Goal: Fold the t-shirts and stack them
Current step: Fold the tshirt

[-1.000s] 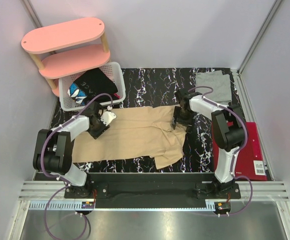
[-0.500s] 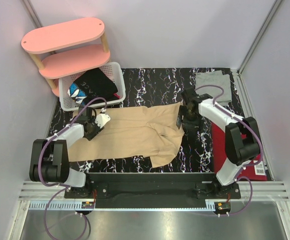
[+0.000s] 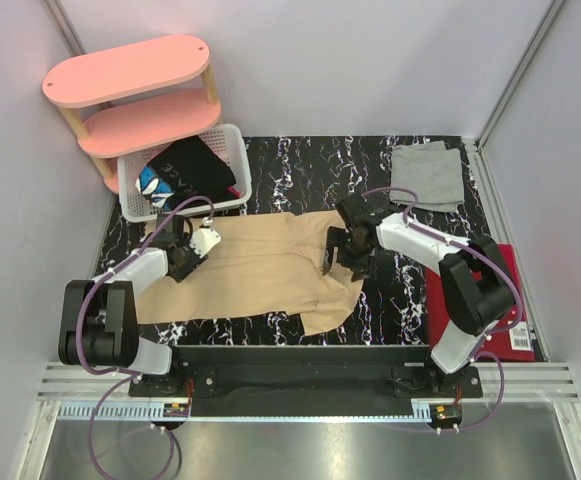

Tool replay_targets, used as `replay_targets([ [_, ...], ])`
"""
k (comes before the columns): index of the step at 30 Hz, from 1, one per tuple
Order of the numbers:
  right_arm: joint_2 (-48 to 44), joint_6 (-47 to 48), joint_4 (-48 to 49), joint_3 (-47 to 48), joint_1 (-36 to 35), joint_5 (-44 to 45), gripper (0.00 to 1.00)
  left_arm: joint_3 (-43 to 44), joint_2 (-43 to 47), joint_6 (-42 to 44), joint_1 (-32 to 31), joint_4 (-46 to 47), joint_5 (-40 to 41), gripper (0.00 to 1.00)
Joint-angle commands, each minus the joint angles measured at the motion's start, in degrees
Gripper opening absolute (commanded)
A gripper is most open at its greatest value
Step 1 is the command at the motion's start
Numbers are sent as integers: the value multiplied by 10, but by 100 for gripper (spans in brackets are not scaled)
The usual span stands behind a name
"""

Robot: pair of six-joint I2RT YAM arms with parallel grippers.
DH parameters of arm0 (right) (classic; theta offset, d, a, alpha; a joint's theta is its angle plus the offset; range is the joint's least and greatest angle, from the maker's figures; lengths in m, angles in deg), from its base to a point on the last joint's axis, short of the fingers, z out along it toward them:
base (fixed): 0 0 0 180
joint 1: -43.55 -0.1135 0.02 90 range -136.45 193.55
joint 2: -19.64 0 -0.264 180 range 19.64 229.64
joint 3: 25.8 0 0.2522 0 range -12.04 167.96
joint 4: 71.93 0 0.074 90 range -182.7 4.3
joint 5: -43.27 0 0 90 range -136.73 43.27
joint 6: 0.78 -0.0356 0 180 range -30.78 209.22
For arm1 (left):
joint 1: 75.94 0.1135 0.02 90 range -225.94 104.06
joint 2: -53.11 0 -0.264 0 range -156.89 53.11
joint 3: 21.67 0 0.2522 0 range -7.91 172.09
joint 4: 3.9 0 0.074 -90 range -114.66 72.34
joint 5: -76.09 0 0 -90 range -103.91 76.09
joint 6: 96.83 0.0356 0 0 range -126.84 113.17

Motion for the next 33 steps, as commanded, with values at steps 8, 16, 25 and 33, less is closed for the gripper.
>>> replay_targets([
  [8,5,-21,67,-49,5,34,83,-6,-1,7,6,-34,7,44],
  [16,22,-22,129,-92,6,70,81,-11,4,14,6,-35,13,44],
  [25,-1,-41,118,-148,21,84,82,-53,14,79,47,-12,29,44],
  [33,5,-36,93,-156,45,78,82,-15,-32,65,71,-22,4,44],
])
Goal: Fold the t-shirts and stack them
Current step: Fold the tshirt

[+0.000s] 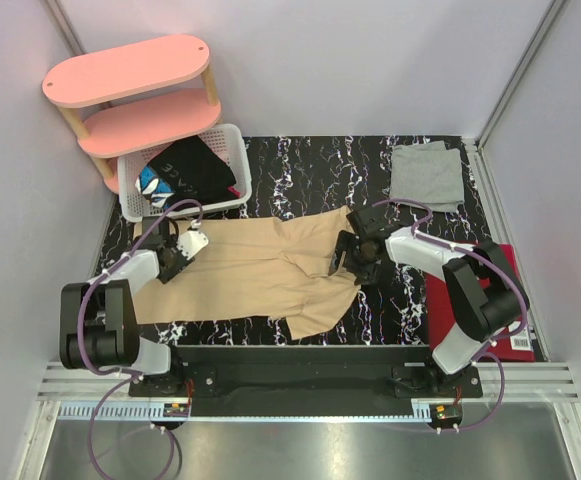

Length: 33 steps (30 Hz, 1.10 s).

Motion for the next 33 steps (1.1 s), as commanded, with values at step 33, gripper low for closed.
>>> replay_targets([
  [33,-34,154,-263,178,-196,29,71,72,72,-82,-45,-159,-77,45],
])
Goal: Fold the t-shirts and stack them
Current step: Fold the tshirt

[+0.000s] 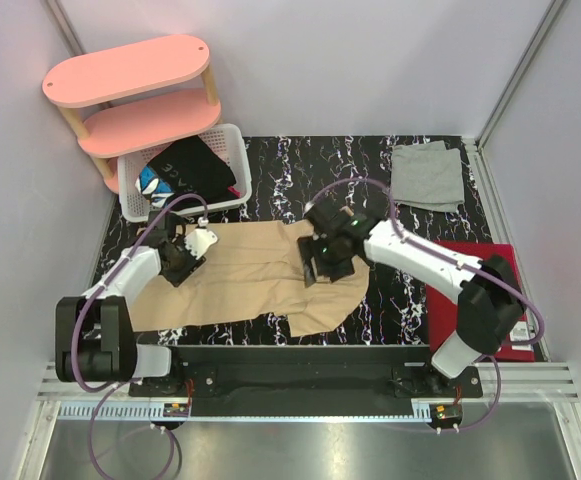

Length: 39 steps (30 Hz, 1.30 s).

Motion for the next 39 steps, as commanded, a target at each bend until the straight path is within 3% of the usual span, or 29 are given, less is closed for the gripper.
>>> replay_targets([
  [1,2,13,-32,-28,-55,38,72,16,48,-6,0,-5,3,45],
  [5,41,2,-13,-9,-33,119,73,14,76,-9,0,-10,-4,47],
  [10,106,-3,55,28,120,81,70,37,56,-32,-12,-3,-21,47],
  [12,147,-5,68,59,148,52,68,57,28,-49,-14,4,-26,47],
  [17,201,-35,80,82,157,-15,67,101,-40,-66,-25,17,-23,47],
  [25,218,-82,142,-9,157,-70,66,98,-129,-52,-25,75,26,46],
  [39,245,-11,67,51,232,191,68,35,-102,-28,-24,104,48,45],
])
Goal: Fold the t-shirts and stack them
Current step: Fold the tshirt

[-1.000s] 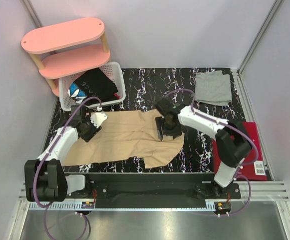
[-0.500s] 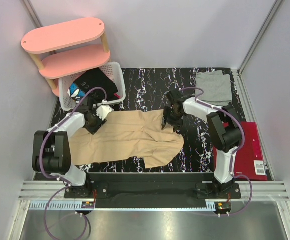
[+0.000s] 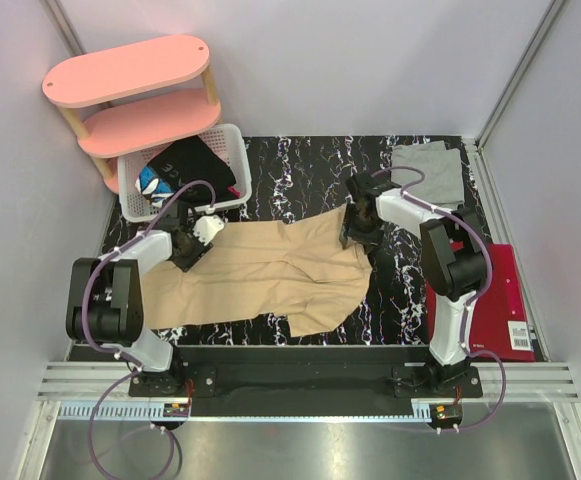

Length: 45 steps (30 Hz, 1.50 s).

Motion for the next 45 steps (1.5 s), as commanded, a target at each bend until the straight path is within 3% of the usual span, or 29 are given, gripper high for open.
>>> replay_targets([
  [1,45,43,-32,22,44,140,69,-29,27,13,1,12,11,45],
  [9,50,67,-89,121,46,192,75,-51,38,19,4,24,25,45],
  [14,-5,59,-108,135,33,183,77,-43,58,9,4,16,16,45],
  [20,-110,25,-114,59,-72,65,78,-38,109,3,3,-18,-1,49],
  [29,-224,22,-152,-86,-256,-22,75,-47,215,20,3,-96,-7,54],
  [35,-278,86,-151,-100,-407,17,73,-95,228,40,10,-110,11,53],
  [45,-227,131,-86,-96,-462,22,71,-104,234,42,81,-129,-9,53],
])
